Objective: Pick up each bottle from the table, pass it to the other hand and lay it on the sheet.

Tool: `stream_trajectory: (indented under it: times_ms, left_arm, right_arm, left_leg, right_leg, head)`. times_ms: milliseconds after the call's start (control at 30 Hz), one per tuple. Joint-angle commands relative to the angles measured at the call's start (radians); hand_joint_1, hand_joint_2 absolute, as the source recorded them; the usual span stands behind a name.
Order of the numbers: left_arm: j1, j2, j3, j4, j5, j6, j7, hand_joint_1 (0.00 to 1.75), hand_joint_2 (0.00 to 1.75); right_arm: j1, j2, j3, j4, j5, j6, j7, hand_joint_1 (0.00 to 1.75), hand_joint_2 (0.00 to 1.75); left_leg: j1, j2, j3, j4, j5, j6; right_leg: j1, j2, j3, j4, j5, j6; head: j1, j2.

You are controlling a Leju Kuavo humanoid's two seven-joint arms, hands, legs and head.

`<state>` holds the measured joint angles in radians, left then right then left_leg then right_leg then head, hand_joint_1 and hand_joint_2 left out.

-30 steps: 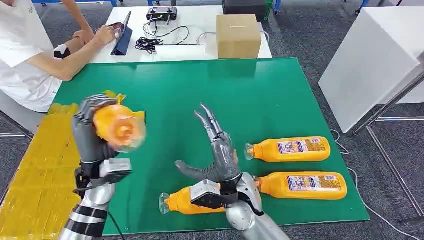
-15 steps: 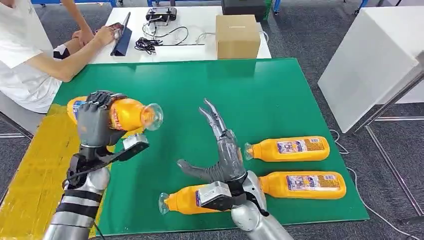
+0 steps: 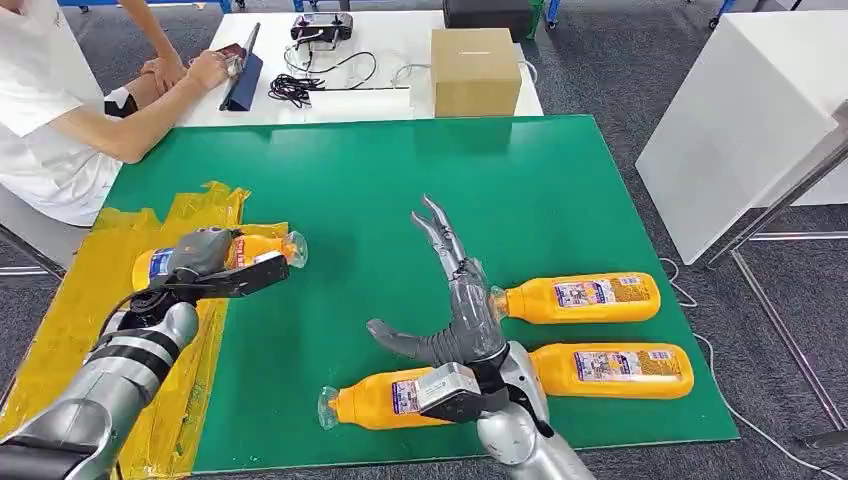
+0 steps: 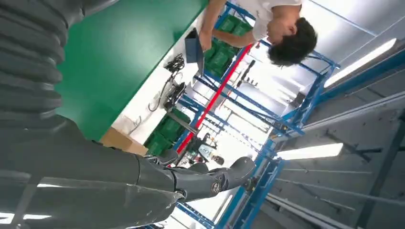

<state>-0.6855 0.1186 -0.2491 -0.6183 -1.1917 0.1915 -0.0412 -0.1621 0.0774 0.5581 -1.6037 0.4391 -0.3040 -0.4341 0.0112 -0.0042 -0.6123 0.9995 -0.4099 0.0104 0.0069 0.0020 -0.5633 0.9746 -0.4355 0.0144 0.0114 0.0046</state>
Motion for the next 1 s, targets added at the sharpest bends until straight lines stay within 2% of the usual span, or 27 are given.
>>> stream_trajectory:
  times_ms: [33, 67, 100, 133, 400, 533, 800, 900, 933, 1000]
  left_arm:
    - [-0.107, -0.003, -0.08, 0.258, -0.022, -0.096, 0.05, 1.75, 1.75]
    - [-0.106, -0.002, -0.079, 0.262, -0.021, -0.108, 0.057, 1.75, 1.75]
    - [-0.102, -0.003, -0.078, 0.264, -0.021, -0.112, 0.063, 1.01, 1.75]
    - [-0.097, -0.004, -0.077, 0.266, -0.019, -0.112, 0.065, 0.0, 1.75]
    - [-0.077, -0.017, -0.04, 0.241, 0.019, -0.065, 0.047, 0.0, 1.75]
    - [-0.044, -0.027, 0.027, 0.178, 0.092, 0.035, -0.007, 0.0, 1.75]
    - [-0.037, -0.027, 0.039, 0.163, 0.108, 0.048, -0.02, 0.0, 1.75]
    - [0.006, -0.041, 0.133, 0.08, 0.264, 0.049, -0.155, 0.0, 1.75]
    - [0.039, -0.046, 0.183, 0.022, 0.376, -0.021, -0.251, 0.0, 1.75]
    - [0.128, -0.034, 0.231, -0.126, 0.561, -0.152, -0.348, 0.0, 1.75]
  right_arm:
    - [-0.021, -0.009, -0.015, 0.013, 0.011, 0.006, 0.009, 0.0, 1.75]
    - [-0.022, -0.008, -0.015, 0.016, 0.013, 0.006, 0.01, 0.0, 1.75]
    - [-0.024, -0.007, -0.014, 0.018, 0.015, 0.006, 0.011, 0.0, 1.75]
    - [-0.025, -0.008, -0.013, 0.021, 0.018, 0.007, 0.012, 0.0, 1.75]
    - [-0.025, -0.013, -0.009, 0.025, 0.035, 0.001, 0.02, 0.0, 1.75]
    - [-0.013, -0.02, -0.006, 0.019, 0.046, -0.002, 0.026, 0.0, 1.75]
    - [-0.011, -0.021, -0.007, 0.018, 0.045, -0.004, 0.026, 0.0, 1.75]
    - [0.001, -0.033, 0.001, 0.017, 0.054, 0.002, 0.032, 0.0, 1.75]
    - [0.008, -0.043, 0.009, 0.017, 0.059, 0.004, 0.031, 0.0, 1.75]
    - [0.015, -0.07, 0.036, 0.024, 0.09, 0.015, 0.039, 0.0, 1.75]
  left_leg:
    - [0.0, 0.0, 0.001, 0.0, 0.0, 0.0]
    - [0.0, 0.0, 0.003, 0.0, -0.001, 0.0]
    - [0.0, 0.0, 0.002, 0.0, -0.001, 0.0]
    - [0.0, -0.001, 0.004, 0.0, -0.001, 0.0]
    - [-0.001, 0.0, 0.005, -0.001, -0.001, 0.0]
    - [0.0, 0.0, 0.006, -0.002, -0.001, 0.0]
    - [0.0, -0.001, 0.005, -0.001, -0.001, 0.0]
    - [0.0, -0.001, 0.006, -0.001, -0.001, 0.0]
    - [0.0, 0.0, 0.008, -0.002, -0.002, 0.0]
    - [0.0, 0.0, 0.007, -0.002, -0.002, 0.0]
  right_leg:
    - [0.0, -0.001, 0.002, 0.0, 0.0, 0.001]
    - [0.0, -0.001, 0.004, 0.0, -0.001, 0.001]
    - [0.0, -0.001, 0.003, 0.0, -0.001, 0.001]
    - [0.0, -0.001, 0.005, -0.001, -0.002, 0.001]
    - [0.0, 0.0, 0.005, -0.001, 0.0, 0.001]
    - [0.001, -0.001, 0.006, -0.002, -0.001, 0.001]
    - [0.0, -0.001, 0.006, -0.001, -0.001, 0.001]
    - [0.0, -0.001, 0.007, -0.001, -0.001, 0.001]
    - [0.0, -0.001, 0.009, -0.002, -0.002, 0.002]
    - [0.0, -0.001, 0.008, -0.003, -0.001, 0.001]
  head:
    - [0.0, 0.0]
    - [0.0, 0.0]
    - [0.0, 0.0]
    - [0.0, 0.0]
    - [0.0, 0.0]
    - [0.0, 0.0]
    - [0.0, 0.0]
    - [0.0, 0.0]
    - [0.0, 0.0]
    - [0.0, 0.0]
